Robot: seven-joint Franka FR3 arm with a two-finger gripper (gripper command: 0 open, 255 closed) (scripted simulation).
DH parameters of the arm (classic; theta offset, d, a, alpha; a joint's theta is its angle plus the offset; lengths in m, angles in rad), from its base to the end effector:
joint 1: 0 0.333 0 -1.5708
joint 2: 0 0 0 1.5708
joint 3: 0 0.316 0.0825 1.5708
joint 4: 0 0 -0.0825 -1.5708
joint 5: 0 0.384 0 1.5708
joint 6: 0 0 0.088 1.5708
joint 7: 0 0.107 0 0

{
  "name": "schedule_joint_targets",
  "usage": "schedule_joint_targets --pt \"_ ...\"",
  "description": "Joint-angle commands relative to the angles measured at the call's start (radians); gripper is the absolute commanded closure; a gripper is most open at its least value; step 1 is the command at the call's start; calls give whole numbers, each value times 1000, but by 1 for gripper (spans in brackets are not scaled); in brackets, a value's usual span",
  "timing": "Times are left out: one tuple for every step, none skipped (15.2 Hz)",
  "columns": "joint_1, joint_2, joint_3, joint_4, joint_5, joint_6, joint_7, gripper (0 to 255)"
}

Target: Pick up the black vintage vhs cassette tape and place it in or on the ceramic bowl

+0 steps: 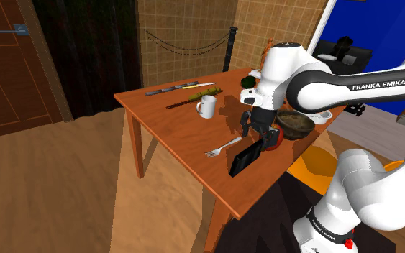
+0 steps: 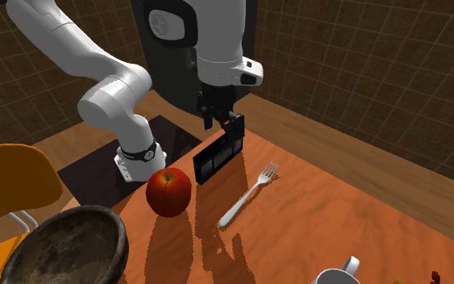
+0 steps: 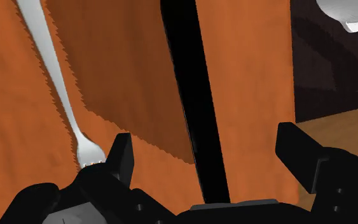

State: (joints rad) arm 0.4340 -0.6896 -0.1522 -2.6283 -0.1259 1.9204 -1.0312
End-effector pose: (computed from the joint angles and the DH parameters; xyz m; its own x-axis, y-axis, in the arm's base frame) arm 0.3273 0.0851 0.4567 0.1766 0.9838 -0.0292 0.9842 -0.1769 -0.0085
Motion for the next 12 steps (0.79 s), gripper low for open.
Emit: schedule_joint_targets --pt "44 -5 -29 -33 -11 44 -133 0" --pt "44 -1 -30 -44 -13 59 -133 0" --pt "43 3 -32 -55 -14 75 -133 0" --pt "43 8 -34 -66 -16 90 -133 0" --pt "42 13 -36 -77 -17 106 -132 0" --pt "42 18 -37 -87 -19 121 -132 0" --pt "41 24 -39 -97 -20 137 -132 0" --pt "41 27 -40 -103 -21 146 -132 0" --pt "41 27 -40 -103 -21 146 -132 0" --pt "41 27 -40 -103 -21 146 -132 0" --pt "41 27 -40 -103 -21 146 -132 0" --pt "41 27 -40 -103 -21 146 -132 0"
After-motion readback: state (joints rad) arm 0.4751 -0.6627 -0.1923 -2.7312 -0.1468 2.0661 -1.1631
